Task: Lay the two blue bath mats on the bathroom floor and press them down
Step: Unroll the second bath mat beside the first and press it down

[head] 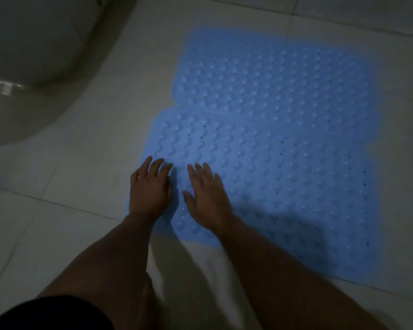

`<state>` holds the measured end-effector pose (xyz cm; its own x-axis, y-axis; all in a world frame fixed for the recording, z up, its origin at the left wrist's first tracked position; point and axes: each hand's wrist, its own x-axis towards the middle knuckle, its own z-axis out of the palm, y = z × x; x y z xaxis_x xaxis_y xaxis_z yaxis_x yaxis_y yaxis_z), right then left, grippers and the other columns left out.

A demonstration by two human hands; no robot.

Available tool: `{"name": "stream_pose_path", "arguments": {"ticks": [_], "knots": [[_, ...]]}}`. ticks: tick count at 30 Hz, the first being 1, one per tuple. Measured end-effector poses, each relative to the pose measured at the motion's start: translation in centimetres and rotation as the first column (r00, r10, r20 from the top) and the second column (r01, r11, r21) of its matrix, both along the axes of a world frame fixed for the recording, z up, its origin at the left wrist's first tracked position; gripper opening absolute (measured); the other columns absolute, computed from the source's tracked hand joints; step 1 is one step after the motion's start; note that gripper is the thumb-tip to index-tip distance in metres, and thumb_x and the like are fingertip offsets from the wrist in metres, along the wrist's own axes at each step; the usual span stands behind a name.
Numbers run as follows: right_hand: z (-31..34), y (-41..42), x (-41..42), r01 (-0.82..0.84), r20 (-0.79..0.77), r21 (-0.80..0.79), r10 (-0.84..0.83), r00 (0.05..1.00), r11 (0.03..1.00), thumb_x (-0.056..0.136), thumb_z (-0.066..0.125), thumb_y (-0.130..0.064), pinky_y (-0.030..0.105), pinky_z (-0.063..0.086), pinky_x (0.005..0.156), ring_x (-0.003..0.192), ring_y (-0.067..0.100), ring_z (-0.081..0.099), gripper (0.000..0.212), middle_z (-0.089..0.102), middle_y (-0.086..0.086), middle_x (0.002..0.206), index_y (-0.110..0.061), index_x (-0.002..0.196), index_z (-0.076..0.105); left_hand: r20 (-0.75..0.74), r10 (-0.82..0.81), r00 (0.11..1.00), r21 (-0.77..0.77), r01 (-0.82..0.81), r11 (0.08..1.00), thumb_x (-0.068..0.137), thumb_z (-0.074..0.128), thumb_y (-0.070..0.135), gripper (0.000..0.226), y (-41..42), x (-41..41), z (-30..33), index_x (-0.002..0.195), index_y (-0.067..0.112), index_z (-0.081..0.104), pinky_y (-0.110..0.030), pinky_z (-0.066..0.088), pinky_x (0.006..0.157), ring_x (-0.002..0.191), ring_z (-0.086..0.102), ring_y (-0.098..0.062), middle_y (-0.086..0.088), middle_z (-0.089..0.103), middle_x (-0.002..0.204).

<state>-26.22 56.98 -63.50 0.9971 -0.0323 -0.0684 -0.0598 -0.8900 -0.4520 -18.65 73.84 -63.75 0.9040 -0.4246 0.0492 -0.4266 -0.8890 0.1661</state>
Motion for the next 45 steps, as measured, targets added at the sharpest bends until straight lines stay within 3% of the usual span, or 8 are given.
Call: {"name": "stream_pose_path", "arguments": {"ticks": [3,13,21,23,25,29,34,45], "knots": [[-2.1,3.3,-1.2,-0.005,-0.088,-0.166,-0.009,0.996,0.986,0.102,0.026,-0.052,0.058,0.011,0.123,0.156,0.030,0.002,0.074,0.007,0.016,0.168,-0.010,0.160,0.008,0.014,0.011,1.000,0.018,-0.011,1.000,0.096,0.043,0.029,0.046,1.5,-0.3,-0.3,0.136,0.016,0.061,-0.051,0.039,0.106,0.147,0.037,-0.036,-0.012,0.053,0.149],[-2.3,4.7,-1.2,-0.047,-0.154,-0.286,0.002,0.988,0.957,0.101,0.017,-0.066,0.060,0.007,0.121,0.155,0.032,-0.009,0.086,-0.006,0.020,0.167,-0.004,0.159,0.008,-0.032,0.052,0.998,0.023,-0.051,0.998,0.100,0.045,0.033,0.052,3.5,0.3,-1.5,0.150,0.018,0.047,-0.058,0.030,0.115,0.154,0.022,-0.038,-0.015,0.025,0.167],[-0.8,4.4,-0.3,-0.119,-0.341,-0.137,0.066,0.938,0.983,0.095,0.024,-0.068,0.059,-0.004,0.122,0.154,0.027,-0.018,0.092,-0.015,0.014,0.167,-0.008,0.160,-0.002,-0.063,0.084,0.994,0.000,-0.084,0.996,0.102,0.037,0.036,0.051,3.4,0.4,-1.0,0.149,0.019,0.048,-0.060,0.031,0.114,0.153,0.023,-0.038,-0.015,0.029,0.165],[0.9,3.3,1.7,-0.157,-0.435,-0.063,0.114,0.893,0.986,0.099,0.031,-0.055,0.057,0.006,0.123,0.156,0.028,-0.005,0.080,-0.007,0.013,0.168,-0.008,0.159,0.009,-0.054,0.080,0.995,-0.003,-0.080,0.997,0.101,0.037,0.034,0.051,3.2,-0.1,-0.5,0.148,0.018,0.049,-0.059,0.030,0.114,0.153,0.024,-0.038,-0.014,0.031,0.165],[2.8,1.0,4.5,-0.144,-0.464,0.062,0.156,0.872,0.988,0.102,0.038,-0.039,0.048,0.026,0.121,0.151,0.029,0.024,0.058,0.022,0.013,0.165,-0.009,0.152,0.035,-0.050,0.053,0.997,-0.011,-0.053,0.999,0.101,0.036,0.034,0.051,3.1,-0.7,-0.2,0.148,0.018,0.050,-0.058,0.030,0.114,0.154,0.023,-0.038,-0.013,0.031,0.165],[5.7,-3.7,7.2,-0.029,-0.360,0.158,0.085,0.929,0.987,0.099,0.046,-0.025,0.038,0.041,0.113,0.132,0.027,0.053,0.042,0.058,0.006,0.144,-0.021,0.139,0.058,-0.081,-0.049,0.996,0.003,0.049,0.999,0.103,0.029,0.042,0.058,1.7,-1.3,-0.2,0.151,0.016,0.048,-0.059,0.028,0.117,0.155,0.021,-0.036,-0.014,0.029,0.166],[5.3,-4.6,6.3,0.090,-0.182,0.264,-0.042,0.982,0.960,0.098,0.050,-0.029,0.040,0.048,0.105,0.120,0.021,0.061,0.033,0.067,0.000,0.128,-0.022,0.125,0.066,-0.148,-0.092,0.985,0.024,0.096,0.995,0.102,0.026,0.061,0.071,-1.1,-3.1,-2.3,0.161,0.021,0.027,-0.061,0.011,0.124,0.159,-0.001,-0.030,-0.008,0.009,0.172],[1.2,-4.9,6.8,0.092,0.136,0.234,-0.126,0.983,0.968,0.090,0.051,-0.027,0.039,0.054,0.086,0.099,0.025,0.065,0.026,0.072,-0.002,0.105,-0.021,0.104,0.072,-0.109,-0.059,0.992,0.074,0.067,0.995,0.097,0.030,0.072,0.084,-1.8,-2.8,-3.2,0.163,0.022,0.017,-0.060,0.010,0.124,0.159,-0.004,-0.028,-0.007,0.002,0.172]]}}
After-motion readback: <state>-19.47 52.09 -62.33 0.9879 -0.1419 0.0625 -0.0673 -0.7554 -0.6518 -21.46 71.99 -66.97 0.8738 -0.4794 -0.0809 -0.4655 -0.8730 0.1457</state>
